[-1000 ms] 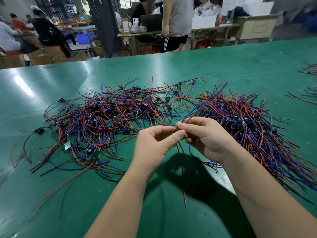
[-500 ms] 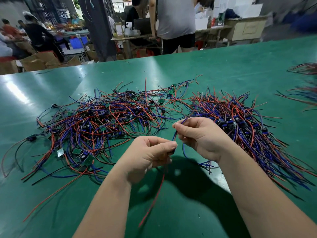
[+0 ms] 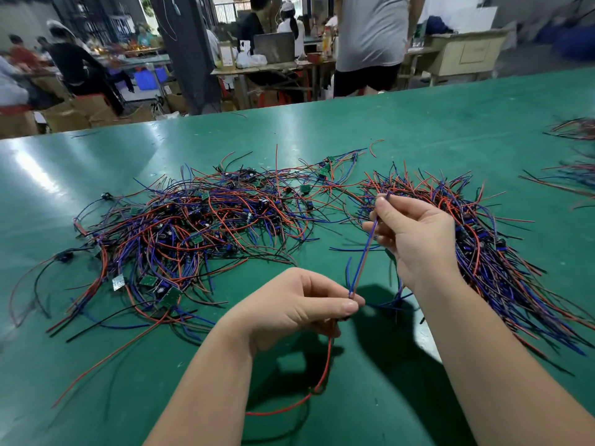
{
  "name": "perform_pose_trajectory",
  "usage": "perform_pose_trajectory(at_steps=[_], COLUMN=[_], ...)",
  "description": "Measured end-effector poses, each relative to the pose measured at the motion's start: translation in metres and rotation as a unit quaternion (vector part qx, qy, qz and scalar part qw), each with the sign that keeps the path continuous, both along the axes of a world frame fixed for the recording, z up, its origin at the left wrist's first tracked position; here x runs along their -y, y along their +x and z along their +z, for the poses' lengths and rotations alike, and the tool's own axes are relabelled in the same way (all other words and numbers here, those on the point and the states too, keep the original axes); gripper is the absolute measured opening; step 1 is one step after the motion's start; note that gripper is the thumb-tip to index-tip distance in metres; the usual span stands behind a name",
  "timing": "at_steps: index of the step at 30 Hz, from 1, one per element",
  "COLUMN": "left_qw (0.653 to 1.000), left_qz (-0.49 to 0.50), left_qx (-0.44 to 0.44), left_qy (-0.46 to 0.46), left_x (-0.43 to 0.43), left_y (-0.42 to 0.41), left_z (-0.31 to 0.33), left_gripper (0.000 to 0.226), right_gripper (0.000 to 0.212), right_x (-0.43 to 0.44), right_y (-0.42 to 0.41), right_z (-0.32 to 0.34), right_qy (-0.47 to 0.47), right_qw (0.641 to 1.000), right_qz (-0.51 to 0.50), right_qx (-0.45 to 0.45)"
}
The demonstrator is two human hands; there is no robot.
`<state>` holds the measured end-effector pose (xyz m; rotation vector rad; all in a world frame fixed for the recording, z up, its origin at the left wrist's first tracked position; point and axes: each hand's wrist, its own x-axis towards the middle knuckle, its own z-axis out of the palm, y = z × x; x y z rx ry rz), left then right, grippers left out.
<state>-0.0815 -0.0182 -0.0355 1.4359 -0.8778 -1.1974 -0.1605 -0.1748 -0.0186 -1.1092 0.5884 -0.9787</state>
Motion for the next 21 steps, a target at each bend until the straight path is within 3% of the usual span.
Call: perform_pose_trajectory(at_steps=[6, 12, 14, 16, 18, 21], left_qw=[0.996, 0.996, 0.993, 0.976, 0.938, 0.891], left_qz=[-0.055, -0.021, 0.028, 0.06, 0.092, 0.185], left_qx=[0.075, 0.049, -0.002, -0.112, -0.23, -0.304], left_qy=[-0.01, -0.073, -0.119, -0.177, -0.24, -0.281], left_x=[-0.002, -0.003, -0.002, -0.002, -0.003, -0.001], left_y=[-0.002, 0.002, 0.004, 0.008, 0.011, 0.015], left_z=[-0.001, 0.003, 0.006, 0.008, 0.01, 0.011], left_gripper=[0.013, 0.012, 0.018, 0.026, 0.036, 0.043], right_gripper=[0.014, 0.029, 0.026, 0.009, 0.016, 0.017], right_x=[-0.001, 0.004, 0.004, -0.001, -0.007, -0.017], right_y=[-0.002, 0.0, 0.003, 0.005, 0.006, 0.006], right_z=[0.003, 0.002, 0.001, -0.002, -0.008, -0.011], right_qy=[0.016, 0.077, 0.108, 0.088, 0.027, -0.031], right_qw=[0.999, 0.995, 0.993, 0.99, 0.984, 0.964], right_qz=[-0.033, -0.007, 0.041, 0.105, 0.144, 0.222], right_qx=[0.005, 0.062, 0.027, -0.034, -0.096, -0.14])
